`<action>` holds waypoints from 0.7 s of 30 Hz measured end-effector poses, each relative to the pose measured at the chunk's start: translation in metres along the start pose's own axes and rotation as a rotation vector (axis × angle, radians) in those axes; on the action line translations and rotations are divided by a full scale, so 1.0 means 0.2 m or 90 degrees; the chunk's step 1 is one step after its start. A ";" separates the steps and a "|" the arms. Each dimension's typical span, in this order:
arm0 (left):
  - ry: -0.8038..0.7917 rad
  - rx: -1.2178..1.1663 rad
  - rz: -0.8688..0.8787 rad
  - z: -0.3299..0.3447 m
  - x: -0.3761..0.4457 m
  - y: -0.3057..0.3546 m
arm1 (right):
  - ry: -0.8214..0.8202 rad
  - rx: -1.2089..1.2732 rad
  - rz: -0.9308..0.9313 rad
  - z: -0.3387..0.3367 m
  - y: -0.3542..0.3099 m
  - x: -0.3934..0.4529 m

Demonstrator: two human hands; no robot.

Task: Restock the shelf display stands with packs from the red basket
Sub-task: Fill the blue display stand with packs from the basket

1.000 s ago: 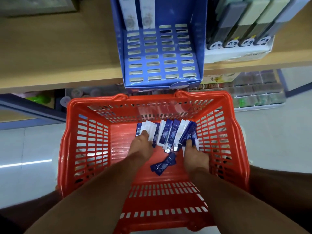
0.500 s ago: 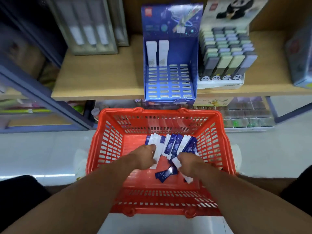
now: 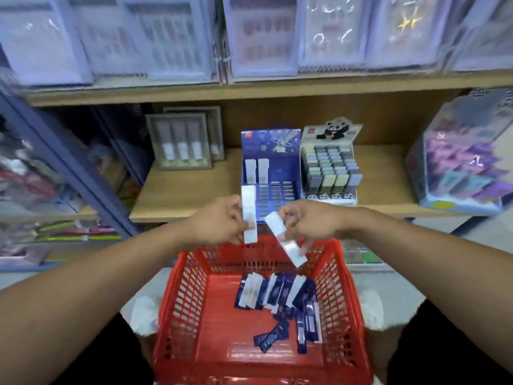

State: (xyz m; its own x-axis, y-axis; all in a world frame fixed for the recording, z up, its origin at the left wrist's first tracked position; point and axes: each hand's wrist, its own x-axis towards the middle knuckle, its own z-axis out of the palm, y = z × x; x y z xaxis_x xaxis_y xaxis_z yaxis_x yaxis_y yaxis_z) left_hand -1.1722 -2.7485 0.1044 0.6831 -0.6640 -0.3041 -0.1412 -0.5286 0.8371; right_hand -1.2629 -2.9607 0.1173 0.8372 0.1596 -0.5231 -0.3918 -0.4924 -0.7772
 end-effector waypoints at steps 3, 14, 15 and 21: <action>0.072 -0.160 0.013 -0.01 0.00 0.05 | 0.056 0.048 -0.036 -0.07 -0.06 -0.06; 0.167 -0.183 0.012 -0.02 0.15 0.01 | 0.281 0.066 -0.105 -0.12 -0.03 0.16; 0.174 -0.176 0.008 -0.02 0.17 0.01 | 0.305 0.074 -0.104 -0.13 -0.03 0.18; 0.185 -0.069 0.000 -0.05 0.24 -0.05 | 0.437 0.001 -0.117 -0.18 -0.04 0.30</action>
State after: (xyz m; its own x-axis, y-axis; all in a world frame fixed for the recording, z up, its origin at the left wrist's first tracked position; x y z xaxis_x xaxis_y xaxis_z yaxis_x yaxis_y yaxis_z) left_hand -1.1315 -2.7701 0.0860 0.8618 -0.4762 -0.1748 -0.0742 -0.4592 0.8853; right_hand -1.1972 -2.9779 0.1041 0.9408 -0.3358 -0.0459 -0.2219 -0.5078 -0.8324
